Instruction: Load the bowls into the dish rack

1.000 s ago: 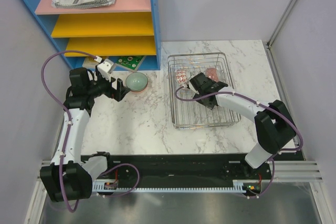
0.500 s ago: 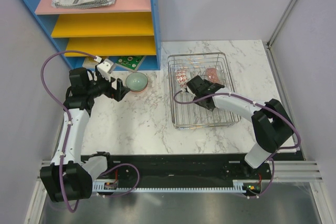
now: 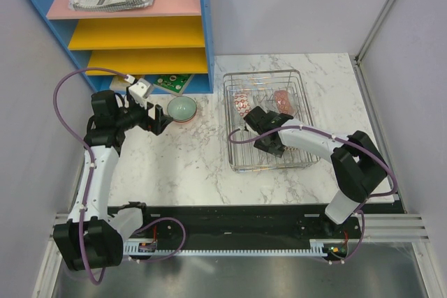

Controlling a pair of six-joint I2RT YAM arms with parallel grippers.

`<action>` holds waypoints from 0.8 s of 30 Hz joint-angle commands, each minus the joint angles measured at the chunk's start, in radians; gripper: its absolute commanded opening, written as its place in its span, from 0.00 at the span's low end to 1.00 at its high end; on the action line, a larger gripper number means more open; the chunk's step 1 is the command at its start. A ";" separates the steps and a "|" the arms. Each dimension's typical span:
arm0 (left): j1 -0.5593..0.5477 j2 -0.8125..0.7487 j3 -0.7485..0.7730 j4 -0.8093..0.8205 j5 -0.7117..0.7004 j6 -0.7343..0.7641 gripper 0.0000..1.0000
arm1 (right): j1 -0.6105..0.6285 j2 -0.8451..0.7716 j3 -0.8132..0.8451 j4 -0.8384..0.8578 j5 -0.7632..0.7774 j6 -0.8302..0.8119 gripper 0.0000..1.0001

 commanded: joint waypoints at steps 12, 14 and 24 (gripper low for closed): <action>0.009 -0.028 0.016 -0.008 0.029 0.000 1.00 | 0.008 -0.008 0.034 -0.055 -0.013 0.008 0.98; 0.009 -0.030 0.016 -0.009 0.029 0.001 1.00 | 0.008 -0.014 0.041 -0.061 -0.031 0.011 0.98; 0.009 -0.031 0.017 -0.017 0.030 0.009 1.00 | 0.008 -0.002 0.086 -0.103 -0.165 0.039 0.98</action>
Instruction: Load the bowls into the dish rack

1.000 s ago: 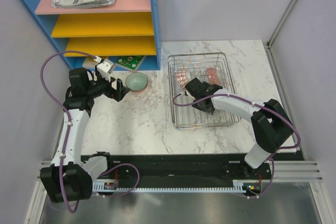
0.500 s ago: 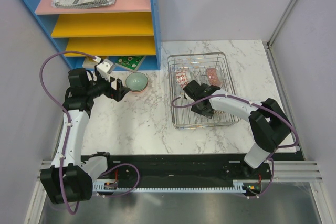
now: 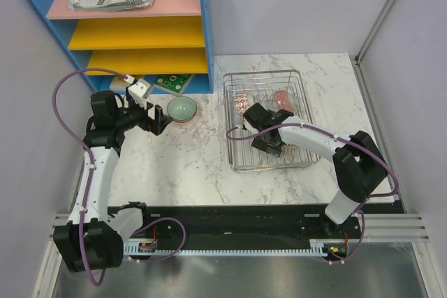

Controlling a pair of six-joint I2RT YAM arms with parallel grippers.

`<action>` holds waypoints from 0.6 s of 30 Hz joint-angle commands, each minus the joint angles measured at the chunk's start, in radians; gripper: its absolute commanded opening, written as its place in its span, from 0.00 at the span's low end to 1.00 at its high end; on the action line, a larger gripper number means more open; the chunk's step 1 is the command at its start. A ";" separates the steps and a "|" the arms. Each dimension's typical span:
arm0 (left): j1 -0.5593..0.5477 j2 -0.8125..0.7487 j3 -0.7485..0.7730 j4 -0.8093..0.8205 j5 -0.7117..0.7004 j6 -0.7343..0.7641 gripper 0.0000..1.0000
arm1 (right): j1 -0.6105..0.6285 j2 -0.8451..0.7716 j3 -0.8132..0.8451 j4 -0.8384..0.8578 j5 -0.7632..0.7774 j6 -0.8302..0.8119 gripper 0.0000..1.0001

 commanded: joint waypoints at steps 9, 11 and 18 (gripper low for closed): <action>0.010 -0.017 0.017 -0.013 0.035 0.010 1.00 | 0.004 0.021 0.011 0.036 0.033 0.032 0.98; 0.010 -0.015 0.017 -0.013 0.036 0.010 1.00 | 0.005 0.007 0.007 0.071 0.081 0.027 0.98; 0.012 -0.014 0.017 -0.013 0.038 0.010 1.00 | 0.018 -0.027 -0.006 0.111 0.168 -0.011 0.98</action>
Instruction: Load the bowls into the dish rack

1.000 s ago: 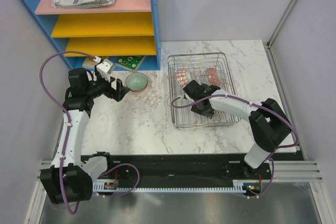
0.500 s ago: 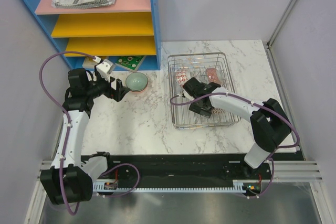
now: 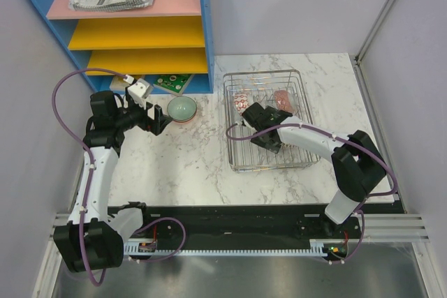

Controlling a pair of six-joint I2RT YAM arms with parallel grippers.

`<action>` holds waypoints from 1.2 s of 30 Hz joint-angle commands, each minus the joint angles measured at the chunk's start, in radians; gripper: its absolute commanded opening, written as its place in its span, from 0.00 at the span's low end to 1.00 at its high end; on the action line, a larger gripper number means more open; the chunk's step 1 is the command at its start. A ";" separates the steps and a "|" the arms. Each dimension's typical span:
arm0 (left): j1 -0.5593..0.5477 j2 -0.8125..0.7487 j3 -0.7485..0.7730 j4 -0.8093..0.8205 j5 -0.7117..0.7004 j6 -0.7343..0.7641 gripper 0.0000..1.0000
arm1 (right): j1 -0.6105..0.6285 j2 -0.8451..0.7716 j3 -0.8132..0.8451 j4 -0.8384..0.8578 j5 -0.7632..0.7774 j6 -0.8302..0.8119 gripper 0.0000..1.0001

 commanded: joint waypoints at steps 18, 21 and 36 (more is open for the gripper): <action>0.009 -0.016 0.014 -0.017 0.035 0.016 1.00 | 0.073 -0.080 -0.025 -0.014 -0.025 -0.030 0.98; 0.007 -0.018 0.017 -0.017 0.037 0.017 1.00 | 0.074 -0.086 -0.036 -0.010 -0.057 -0.024 0.98; 0.009 -0.015 0.019 -0.020 0.039 0.016 1.00 | 0.071 -0.111 -0.145 0.211 0.170 -0.091 0.98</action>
